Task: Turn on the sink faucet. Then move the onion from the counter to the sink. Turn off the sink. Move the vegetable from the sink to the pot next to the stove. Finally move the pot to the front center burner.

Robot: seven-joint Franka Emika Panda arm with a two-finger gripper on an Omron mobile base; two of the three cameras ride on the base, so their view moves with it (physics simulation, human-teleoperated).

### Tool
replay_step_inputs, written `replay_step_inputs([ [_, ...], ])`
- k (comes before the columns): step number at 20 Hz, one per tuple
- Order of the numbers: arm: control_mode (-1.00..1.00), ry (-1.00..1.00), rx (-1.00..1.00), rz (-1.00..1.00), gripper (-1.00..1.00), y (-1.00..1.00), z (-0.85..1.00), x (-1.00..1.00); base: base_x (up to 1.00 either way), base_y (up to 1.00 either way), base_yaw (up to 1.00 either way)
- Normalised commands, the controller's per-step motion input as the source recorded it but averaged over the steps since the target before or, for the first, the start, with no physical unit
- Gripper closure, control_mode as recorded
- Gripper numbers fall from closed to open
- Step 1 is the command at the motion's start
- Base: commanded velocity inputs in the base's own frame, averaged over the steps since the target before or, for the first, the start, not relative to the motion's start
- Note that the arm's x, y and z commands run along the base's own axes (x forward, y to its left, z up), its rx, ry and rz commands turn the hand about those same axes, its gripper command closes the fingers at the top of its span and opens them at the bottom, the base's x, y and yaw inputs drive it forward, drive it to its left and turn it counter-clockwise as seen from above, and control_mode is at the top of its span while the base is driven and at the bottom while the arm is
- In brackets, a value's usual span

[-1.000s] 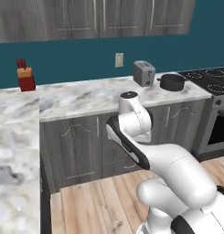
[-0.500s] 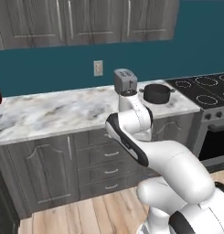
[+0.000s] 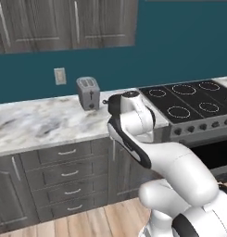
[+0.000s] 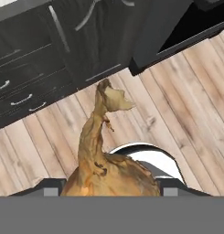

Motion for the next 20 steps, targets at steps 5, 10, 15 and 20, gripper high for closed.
replay_step_inputs([
  [5, 1.0, 0.0, 0.0, 0.0, 1.0, 0.0, 0.0, 0.0, 0.64, -0.99, 0.0],
  [10, 1.0, 0.0, 0.0, 0.0, 1.0, 0.0, 0.0, 0.0, 0.77, -0.82, 0.07],
  [15, 1.0, 0.0, 0.0, 0.0, 1.0, 0.0, 0.0, 0.0, 0.59, -0.45, 0.12],
  [20, 1.0, 0.0, 0.0, 0.0, 1.0, 0.0, 0.0, 0.0, 0.39, -0.1, 0.13],
])
